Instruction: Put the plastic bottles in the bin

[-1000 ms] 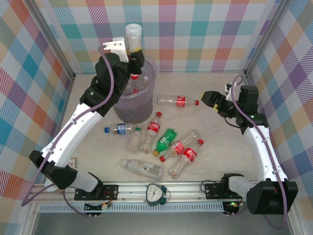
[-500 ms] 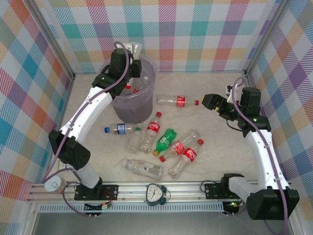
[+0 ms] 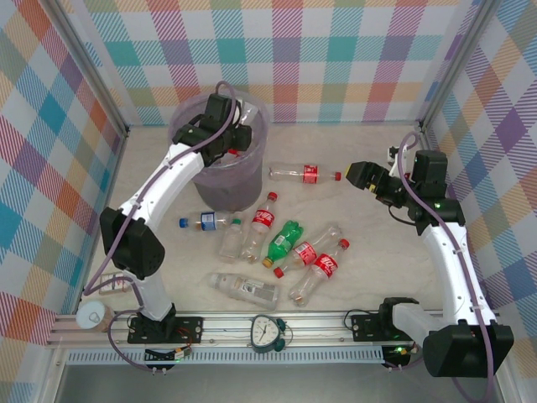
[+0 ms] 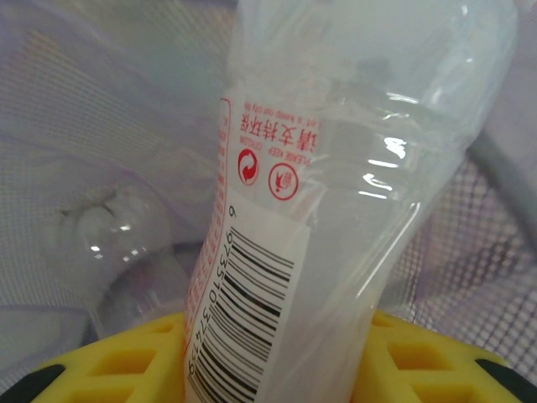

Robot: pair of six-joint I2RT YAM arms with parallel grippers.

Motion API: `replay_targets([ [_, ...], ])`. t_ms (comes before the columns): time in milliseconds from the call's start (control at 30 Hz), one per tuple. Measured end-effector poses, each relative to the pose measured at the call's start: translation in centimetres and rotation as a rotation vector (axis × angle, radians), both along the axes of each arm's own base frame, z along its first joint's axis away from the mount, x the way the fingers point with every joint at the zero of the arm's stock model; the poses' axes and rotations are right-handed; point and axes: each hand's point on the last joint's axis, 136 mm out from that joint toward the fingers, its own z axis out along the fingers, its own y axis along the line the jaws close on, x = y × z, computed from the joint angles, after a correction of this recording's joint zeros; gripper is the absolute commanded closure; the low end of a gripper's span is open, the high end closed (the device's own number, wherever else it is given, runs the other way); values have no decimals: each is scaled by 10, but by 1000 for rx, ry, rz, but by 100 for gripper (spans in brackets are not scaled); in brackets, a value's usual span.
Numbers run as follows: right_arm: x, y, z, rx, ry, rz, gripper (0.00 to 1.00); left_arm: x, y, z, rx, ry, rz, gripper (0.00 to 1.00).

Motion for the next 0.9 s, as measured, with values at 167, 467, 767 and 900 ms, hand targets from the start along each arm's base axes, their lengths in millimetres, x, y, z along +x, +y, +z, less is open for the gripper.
replay_targets([
  [167, -1, -1, 0, -10, 1, -6, 1, 2, 5, -22, -8, 73, -4, 52],
  [467, -2, -2, 1, -11, 0, -7, 1, -1, 1, -27, -31, 97, -28, 21],
  [767, -1, -2, 1, -11, 0, -7, 1, -5, 6, -17, -8, 99, -30, 3],
  [900, -1, -2, 1, -11, 0, -7, 1, -3, 13, -8, 26, 78, -7, 13],
])
